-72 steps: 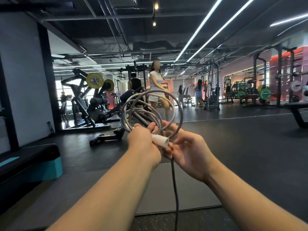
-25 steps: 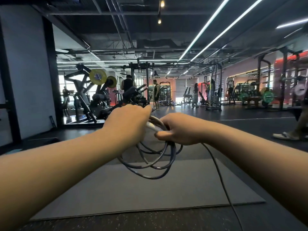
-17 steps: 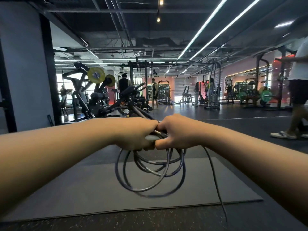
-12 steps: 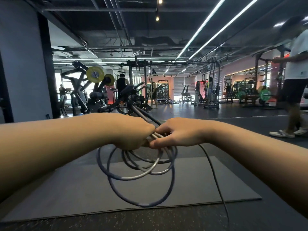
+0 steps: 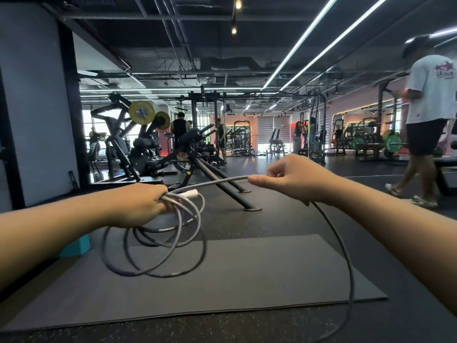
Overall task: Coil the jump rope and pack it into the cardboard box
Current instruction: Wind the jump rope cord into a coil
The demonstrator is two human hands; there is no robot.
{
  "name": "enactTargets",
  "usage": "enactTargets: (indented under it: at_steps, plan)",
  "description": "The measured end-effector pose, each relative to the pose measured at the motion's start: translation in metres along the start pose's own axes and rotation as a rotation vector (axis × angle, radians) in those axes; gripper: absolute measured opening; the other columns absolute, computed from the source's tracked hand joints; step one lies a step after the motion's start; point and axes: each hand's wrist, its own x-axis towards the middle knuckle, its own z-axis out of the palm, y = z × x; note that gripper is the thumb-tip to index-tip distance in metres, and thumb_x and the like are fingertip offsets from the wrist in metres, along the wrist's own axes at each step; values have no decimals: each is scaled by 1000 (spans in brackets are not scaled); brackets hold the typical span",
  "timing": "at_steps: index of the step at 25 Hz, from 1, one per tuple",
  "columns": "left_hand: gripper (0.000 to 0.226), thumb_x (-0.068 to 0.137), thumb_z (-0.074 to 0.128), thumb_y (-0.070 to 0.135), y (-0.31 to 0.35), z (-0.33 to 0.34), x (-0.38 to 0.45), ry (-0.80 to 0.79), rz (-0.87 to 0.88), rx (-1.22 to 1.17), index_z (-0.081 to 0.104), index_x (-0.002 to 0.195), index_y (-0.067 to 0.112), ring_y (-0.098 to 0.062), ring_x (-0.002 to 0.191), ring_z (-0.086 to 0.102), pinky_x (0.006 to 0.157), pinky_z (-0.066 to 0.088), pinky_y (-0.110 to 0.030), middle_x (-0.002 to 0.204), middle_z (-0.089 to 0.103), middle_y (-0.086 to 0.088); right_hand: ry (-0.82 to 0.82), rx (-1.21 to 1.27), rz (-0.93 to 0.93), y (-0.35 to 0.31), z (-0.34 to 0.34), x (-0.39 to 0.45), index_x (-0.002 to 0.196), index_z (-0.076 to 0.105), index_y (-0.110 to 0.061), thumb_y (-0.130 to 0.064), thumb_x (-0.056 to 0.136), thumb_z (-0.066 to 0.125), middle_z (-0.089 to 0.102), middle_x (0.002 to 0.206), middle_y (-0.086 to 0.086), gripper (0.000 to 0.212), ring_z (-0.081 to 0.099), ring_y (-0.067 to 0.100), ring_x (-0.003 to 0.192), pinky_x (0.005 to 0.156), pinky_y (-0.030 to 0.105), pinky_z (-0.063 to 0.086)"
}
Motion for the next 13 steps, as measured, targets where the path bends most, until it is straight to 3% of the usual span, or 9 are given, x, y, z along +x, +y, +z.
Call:
enactTargets:
  at_steps: [2,5,9,11,13]
  plan:
    - [25,102,51,28,1,6,-5,30,-11,-548,58,80,17,-9,58,51,62,44,-30,68,55,3,18,276,77,5,6,-3,67,54,-13,-62,91,61,42,56,1,55,41,18,44,42,28,37]
    - [29,101,48,13,32,21,-15,87,-19,-1446,59,74,13,-12,54,49,63,43,-31,64,48,-3,-13,739,133,-1,25,-7,88,61,-6,-40,102,56,40,60,1,37,34,16,50,46,27,31]
    - [22,101,48,20,68,28,-9,42,-58,-2009,55,81,12,-19,76,47,64,61,-33,69,47,-4,65,858,100,-11,53,-12,100,71,-3,-47,101,54,47,52,6,47,39,19,44,43,29,45]
    - [19,102,47,19,83,26,2,97,-80,-2264,53,85,13,-16,73,45,80,59,-37,59,45,1,30,973,110,-14,70,-13,103,73,-8,-49,103,47,41,53,1,48,32,17,44,44,29,40]
    - [22,106,42,21,99,19,16,249,-294,-2359,51,87,12,-16,66,49,67,58,-37,62,49,-1,-18,1169,132,-22,88,-13,105,72,-15,-36,107,43,44,61,-1,36,29,15,49,48,29,27]
